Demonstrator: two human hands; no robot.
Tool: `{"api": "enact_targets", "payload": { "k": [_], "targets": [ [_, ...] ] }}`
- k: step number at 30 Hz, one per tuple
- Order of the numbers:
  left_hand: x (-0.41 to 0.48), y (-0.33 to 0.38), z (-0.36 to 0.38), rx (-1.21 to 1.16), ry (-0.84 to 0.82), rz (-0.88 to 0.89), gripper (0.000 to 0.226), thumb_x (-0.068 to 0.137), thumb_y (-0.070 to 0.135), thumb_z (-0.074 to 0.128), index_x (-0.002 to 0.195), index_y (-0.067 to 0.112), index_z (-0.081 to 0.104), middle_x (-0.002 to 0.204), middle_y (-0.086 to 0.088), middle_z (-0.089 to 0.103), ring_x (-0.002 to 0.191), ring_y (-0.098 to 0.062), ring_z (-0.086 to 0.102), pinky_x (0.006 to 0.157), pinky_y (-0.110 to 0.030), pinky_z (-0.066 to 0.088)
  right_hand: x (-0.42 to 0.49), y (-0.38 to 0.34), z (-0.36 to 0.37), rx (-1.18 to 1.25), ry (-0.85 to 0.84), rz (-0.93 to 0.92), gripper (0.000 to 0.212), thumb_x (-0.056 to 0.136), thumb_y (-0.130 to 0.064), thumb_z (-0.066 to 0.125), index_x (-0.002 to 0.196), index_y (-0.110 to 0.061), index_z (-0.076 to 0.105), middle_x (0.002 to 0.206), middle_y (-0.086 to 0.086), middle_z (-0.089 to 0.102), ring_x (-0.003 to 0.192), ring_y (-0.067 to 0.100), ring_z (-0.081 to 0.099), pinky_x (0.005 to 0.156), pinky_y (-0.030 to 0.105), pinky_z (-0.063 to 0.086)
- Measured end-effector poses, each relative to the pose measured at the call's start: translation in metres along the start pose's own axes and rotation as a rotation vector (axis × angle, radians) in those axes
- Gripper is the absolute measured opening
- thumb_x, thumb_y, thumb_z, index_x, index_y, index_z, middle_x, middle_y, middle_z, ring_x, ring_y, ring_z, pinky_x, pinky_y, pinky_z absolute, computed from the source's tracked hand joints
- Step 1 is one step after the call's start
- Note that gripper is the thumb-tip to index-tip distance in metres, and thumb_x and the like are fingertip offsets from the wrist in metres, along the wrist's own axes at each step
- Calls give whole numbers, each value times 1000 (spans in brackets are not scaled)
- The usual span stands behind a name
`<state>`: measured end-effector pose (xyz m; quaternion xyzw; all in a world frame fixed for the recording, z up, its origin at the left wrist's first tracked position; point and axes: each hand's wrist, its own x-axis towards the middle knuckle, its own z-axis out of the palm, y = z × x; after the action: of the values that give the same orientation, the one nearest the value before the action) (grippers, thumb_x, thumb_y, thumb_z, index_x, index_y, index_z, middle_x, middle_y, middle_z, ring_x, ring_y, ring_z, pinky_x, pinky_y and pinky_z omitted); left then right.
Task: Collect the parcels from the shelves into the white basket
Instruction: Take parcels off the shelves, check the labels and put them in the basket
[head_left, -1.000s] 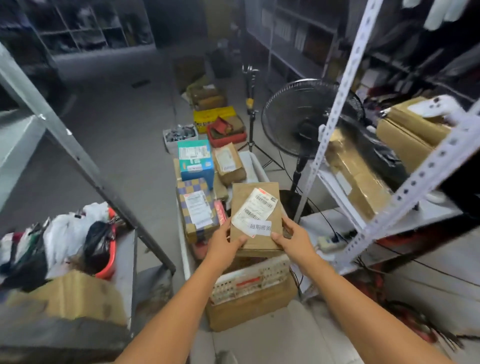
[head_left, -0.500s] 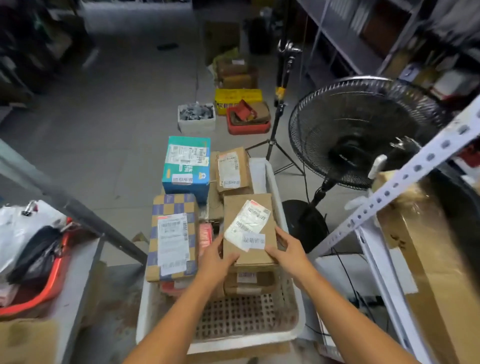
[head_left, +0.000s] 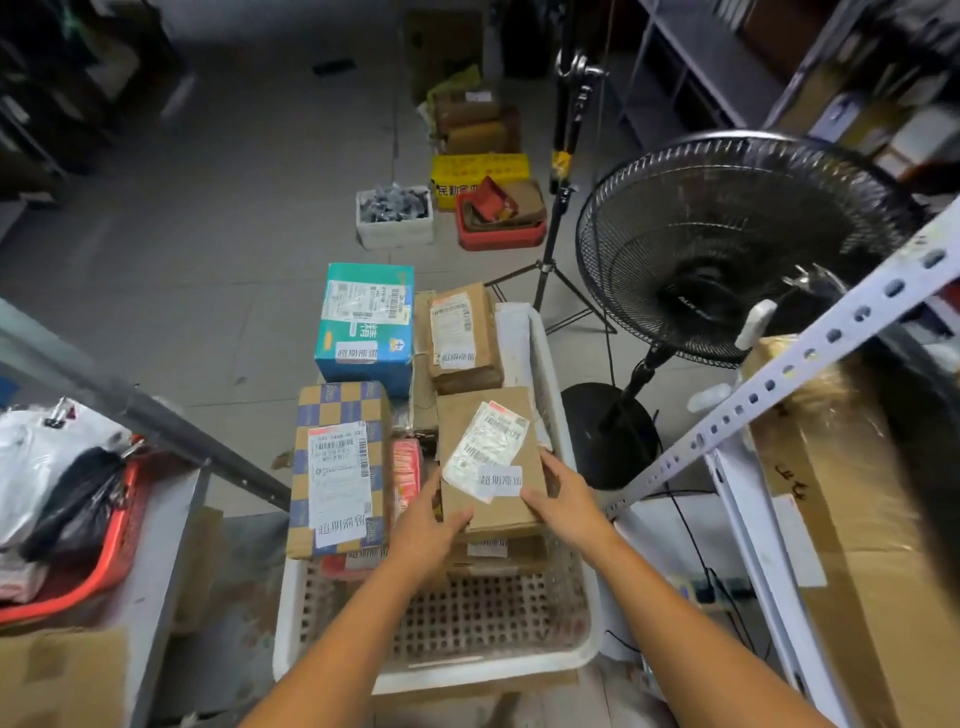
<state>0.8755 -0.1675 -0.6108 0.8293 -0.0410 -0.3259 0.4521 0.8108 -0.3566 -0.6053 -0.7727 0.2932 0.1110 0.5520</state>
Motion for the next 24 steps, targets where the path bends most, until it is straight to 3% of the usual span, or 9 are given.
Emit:
{"api": "enact_targets", "payload": {
  "k": [2, 7, 11, 15, 17, 22, 24],
  "targets": [
    [-2, 5, -9, 95, -61, 13, 64, 90, 22, 63, 146, 30, 33, 135, 5, 55, 120, -15, 52, 101, -33, 44, -8, -10, -2, -139, 30, 10, 57, 89, -23, 61, 143, -33, 42, 129, -10, 59, 111, 7, 53, 93, 22, 40],
    [-23, 29, -32, 399, -191, 77, 59, 93, 32, 58, 146, 18, 34, 144, -5, 46, 128, -23, 47, 105, -35, 38, -55, -35, -12, -377, 112, 74, 41, 89, -29, 57, 129, -20, 56, 127, 6, 62, 115, 27, 56, 96, 39, 47],
    [-52, 59, -48, 657, -230, 223, 57, 94, 37, 54, 145, 21, 36, 143, -9, 48, 126, -26, 48, 102, -36, 42, -129, -39, -27, -458, 181, 161, 53, 96, -36, 52, 145, -16, 40, 143, 9, 49, 126, 28, 49, 99, 39, 45],
    [-101, 93, -53, 720, -280, 367, 53, 93, 41, 53, 142, 26, 39, 142, -6, 48, 126, -25, 48, 99, -34, 41, -214, -35, -45, -478, 293, 236, 42, 97, -30, 48, 135, -11, 48, 135, 11, 55, 117, 30, 54, 91, 38, 47],
    [-125, 110, -47, 729, -300, 435, 51, 93, 41, 52, 141, 26, 41, 138, -6, 51, 123, -22, 50, 97, -32, 41, -254, -33, -54, -480, 346, 263, 47, 97, -29, 48, 141, -14, 44, 135, 12, 55, 116, 31, 55, 84, 34, 46],
    [-193, 149, -12, 820, -309, 565, 51, 93, 41, 52, 140, 24, 44, 134, -5, 55, 120, -23, 53, 101, -35, 43, -355, -18, -80, -422, 464, 288, 55, 96, -39, 52, 145, -19, 40, 134, 10, 56, 115, 29, 57, 93, 38, 47],
    [-226, 163, 13, 883, -323, 639, 46, 93, 39, 51, 136, 25, 46, 129, -3, 58, 111, -23, 57, 91, -34, 48, -399, -3, -93, -388, 528, 296, 53, 94, -39, 52, 143, -19, 44, 138, 9, 53, 122, 30, 52, 100, 38, 44]
  ]
}}
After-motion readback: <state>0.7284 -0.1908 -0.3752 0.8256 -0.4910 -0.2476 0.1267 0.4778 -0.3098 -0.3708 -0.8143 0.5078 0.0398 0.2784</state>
